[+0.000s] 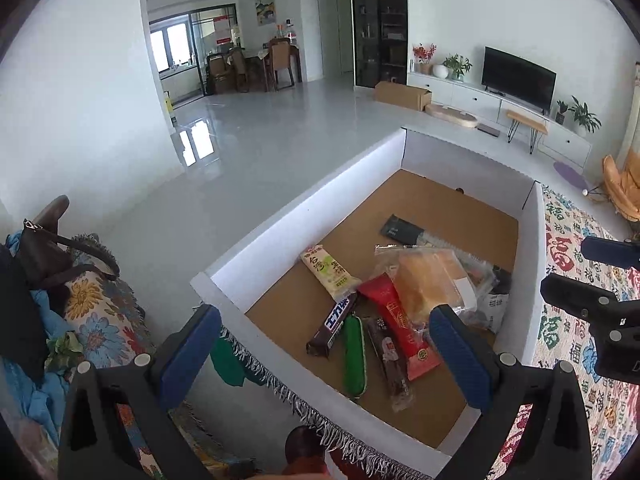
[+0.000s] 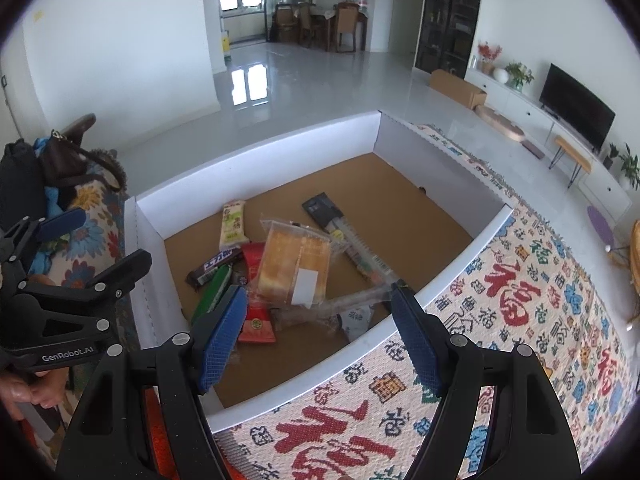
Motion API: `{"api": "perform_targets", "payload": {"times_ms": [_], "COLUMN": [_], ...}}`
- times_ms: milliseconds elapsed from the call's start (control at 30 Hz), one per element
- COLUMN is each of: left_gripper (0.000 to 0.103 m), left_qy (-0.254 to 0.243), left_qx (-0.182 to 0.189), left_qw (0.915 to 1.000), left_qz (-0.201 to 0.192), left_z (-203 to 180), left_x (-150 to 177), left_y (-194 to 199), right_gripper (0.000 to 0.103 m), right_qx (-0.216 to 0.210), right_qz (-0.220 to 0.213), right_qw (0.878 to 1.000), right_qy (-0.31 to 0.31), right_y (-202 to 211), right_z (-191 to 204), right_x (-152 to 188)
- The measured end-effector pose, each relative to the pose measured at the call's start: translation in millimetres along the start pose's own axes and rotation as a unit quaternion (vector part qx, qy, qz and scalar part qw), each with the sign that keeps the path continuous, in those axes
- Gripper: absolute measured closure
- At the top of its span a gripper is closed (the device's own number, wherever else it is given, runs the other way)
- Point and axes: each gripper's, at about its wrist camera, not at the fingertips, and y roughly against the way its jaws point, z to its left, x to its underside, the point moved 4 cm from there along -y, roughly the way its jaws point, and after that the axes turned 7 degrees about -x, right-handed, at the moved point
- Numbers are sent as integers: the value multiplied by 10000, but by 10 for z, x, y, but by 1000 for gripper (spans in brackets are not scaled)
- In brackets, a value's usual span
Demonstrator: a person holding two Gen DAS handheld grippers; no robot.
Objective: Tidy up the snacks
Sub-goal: 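Carry the bread and cream bar into the white box and open both tools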
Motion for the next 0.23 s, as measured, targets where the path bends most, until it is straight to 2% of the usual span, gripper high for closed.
{"api": "perform_targets", "payload": {"times_ms": [233], "left_gripper": [0], "left_qy": [244], "left_qx": [163], "left_qw": [9993], "left_qz": [250], "left_z": [33], "left_x": [34], "left_y": [-92], "right_gripper": [25], "right_qx": [-8], "right_qz": [43], "right_qw": [10000], "right_qy": [-87], "right_y": [-75], "right_z": [-36], "right_x": [12]}}
